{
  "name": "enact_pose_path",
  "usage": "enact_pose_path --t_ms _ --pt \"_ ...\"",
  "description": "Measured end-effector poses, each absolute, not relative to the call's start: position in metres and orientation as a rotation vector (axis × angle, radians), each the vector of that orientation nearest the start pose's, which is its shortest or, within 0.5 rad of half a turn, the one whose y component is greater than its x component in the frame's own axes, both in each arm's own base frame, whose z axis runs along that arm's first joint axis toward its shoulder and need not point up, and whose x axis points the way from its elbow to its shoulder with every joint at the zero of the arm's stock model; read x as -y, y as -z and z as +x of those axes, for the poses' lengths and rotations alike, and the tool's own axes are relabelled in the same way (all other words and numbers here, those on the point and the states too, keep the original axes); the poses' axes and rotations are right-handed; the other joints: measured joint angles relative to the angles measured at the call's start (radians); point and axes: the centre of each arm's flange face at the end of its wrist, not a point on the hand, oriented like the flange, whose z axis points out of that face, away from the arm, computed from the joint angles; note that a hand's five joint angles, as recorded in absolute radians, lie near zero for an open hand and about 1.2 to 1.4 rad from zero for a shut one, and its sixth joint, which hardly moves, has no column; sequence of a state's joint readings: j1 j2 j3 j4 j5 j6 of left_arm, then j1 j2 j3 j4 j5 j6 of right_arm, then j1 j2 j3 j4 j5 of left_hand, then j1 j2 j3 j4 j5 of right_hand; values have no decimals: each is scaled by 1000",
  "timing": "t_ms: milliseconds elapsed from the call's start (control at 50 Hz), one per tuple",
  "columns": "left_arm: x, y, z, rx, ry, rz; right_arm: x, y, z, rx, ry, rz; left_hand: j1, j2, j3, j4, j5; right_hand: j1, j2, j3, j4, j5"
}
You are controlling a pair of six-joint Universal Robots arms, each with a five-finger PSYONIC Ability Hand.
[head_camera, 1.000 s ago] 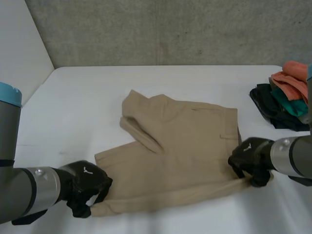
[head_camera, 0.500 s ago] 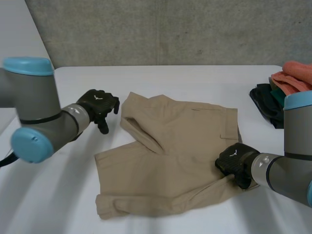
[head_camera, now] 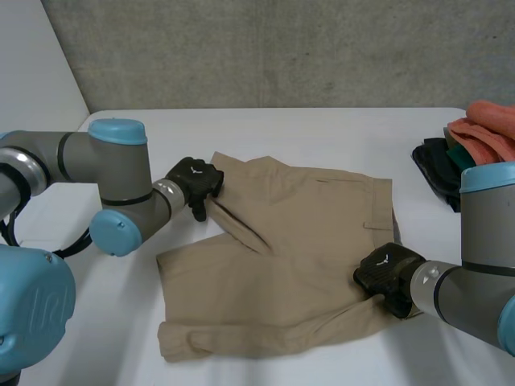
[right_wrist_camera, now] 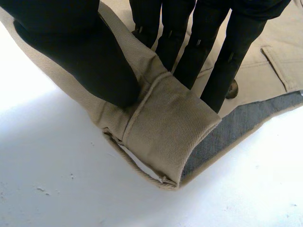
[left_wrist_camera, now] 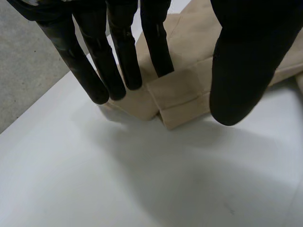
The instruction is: Fold the laundry.
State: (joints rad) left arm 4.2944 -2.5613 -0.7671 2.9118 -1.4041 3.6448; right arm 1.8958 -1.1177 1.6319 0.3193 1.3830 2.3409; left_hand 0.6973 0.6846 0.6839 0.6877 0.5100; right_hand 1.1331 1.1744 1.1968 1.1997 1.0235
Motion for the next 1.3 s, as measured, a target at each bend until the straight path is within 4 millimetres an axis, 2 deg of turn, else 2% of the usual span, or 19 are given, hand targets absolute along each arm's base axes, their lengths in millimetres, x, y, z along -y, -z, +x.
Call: enact_pose_path --t_ms 240,300,340,580,720,860,960,1000,1020,1080,1260,1300 --pt "356 -126 -328 -2289 1729 1392 226 -141 233 -2408 1156 -1651 193 219 211 208 208 0 0 0 0 1" --pt "353 -125 -330 -2266 1717 1415 226 -142 232 -2408 1160 -1650 417 447 442 438 435 0 0 0 0 1" --pt "352 -125 -330 -2252 1707 1416 226 -143 232 -2409 1164 -1649 444 505 497 502 488 0 0 0 0 1" --pt "343 -154 -307 -2208 1636 1240 226 -145 232 -2408 1172 -1648 444 509 503 507 488 0 0 0 0 1" --pt "332 -151 -294 -2156 1513 1281 223 -144 233 -2403 1163 -1653 444 509 503 507 488 0 0 0 0 1" --pt "330 -148 -287 -2092 1434 1309 221 -145 234 -2397 1157 -1660 444 509 503 507 488 0 0 0 0 1" --pt "329 -160 -289 -2072 1499 1296 220 -145 234 -2396 1161 -1662 439 491 486 489 469 0 0 0 0 1" --pt "328 -167 -292 -2072 1557 1281 220 -146 234 -2396 1162 -1661 410 436 440 439 436 0 0 0 0 1" --pt "327 -170 -293 -2073 1581 1274 220 -146 234 -2396 1163 -1661 316 345 345 342 345 0 0 0 0 1" --pt "326 -175 -295 -2084 1637 1256 220 -146 234 -2396 1164 -1660 283 307 310 306 310 0 0 0 0 1" --pt "322 -163 -292 -2150 1593 1262 220 -146 234 -2397 1163 -1659 245 262 265 263 266 0 0 0 0 1" --pt "319 -154 -287 -2188 1526 1275 220 -145 234 -2396 1161 -1661 223 234 238 232 240 0 0 0 0 1"
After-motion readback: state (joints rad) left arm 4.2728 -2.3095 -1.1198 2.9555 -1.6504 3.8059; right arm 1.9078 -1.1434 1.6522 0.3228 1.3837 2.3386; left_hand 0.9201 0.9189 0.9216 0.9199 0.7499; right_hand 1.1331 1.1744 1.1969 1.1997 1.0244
